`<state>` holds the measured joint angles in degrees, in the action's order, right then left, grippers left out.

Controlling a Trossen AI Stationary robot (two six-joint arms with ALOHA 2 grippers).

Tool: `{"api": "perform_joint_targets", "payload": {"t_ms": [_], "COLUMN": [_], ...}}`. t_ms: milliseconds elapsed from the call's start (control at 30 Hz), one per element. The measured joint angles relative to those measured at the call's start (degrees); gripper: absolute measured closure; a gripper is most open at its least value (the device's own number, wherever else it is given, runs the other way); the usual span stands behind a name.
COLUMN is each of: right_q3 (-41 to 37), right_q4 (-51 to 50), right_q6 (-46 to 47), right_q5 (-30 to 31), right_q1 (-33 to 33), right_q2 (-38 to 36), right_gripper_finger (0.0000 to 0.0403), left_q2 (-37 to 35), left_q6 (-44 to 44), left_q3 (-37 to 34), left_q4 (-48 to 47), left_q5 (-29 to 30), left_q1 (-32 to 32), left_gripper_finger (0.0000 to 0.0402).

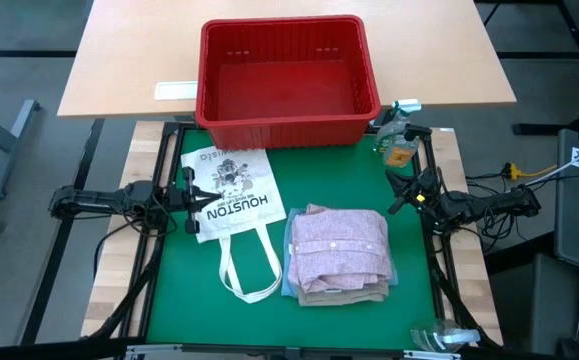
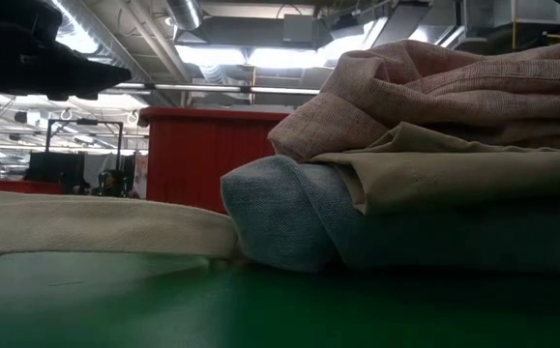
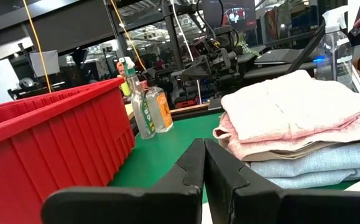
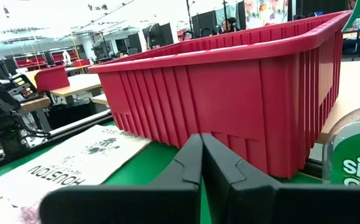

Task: Fold laundry
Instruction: Return to Home Position

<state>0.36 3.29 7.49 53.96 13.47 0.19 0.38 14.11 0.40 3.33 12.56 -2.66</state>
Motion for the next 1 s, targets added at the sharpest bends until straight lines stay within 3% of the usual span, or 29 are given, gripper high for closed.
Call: {"api": "perform_joint_targets", "payload": {"t_ms": [533,667,900,1000], "right_q3": [0.0,0.0,0.1,0.1], "right_q4": [0.2,1.1,-1.5,-2.4], "right_q6": [-0.6,-5.8,-9.5,-9.5], "right_q5": [-2.1,-14.0,-49.0,-53.9], "right_q1": [-0.2,-2.4,-13.0,-15.7], "right_q2": [0.0,0.0,0.0,0.0], "right_gripper_finger": [0.0397,0.0397,0.0397,0.0397], "left_q2": [0.0,0.0,0.0,0.0], "left_q6": [0.0,0.0,0.0,0.0], "left_q3": [0.0,0.0,0.0,0.0], "left_q4": [0.1,0.1,0.1,0.1], "left_q5": [0.0,0.0,0.0,0.0], "left_q1": [0.0,0.0,0.0,0.0], "left_gripper_finger": [0.0401,0.0401,0.0401,0.0401]}}
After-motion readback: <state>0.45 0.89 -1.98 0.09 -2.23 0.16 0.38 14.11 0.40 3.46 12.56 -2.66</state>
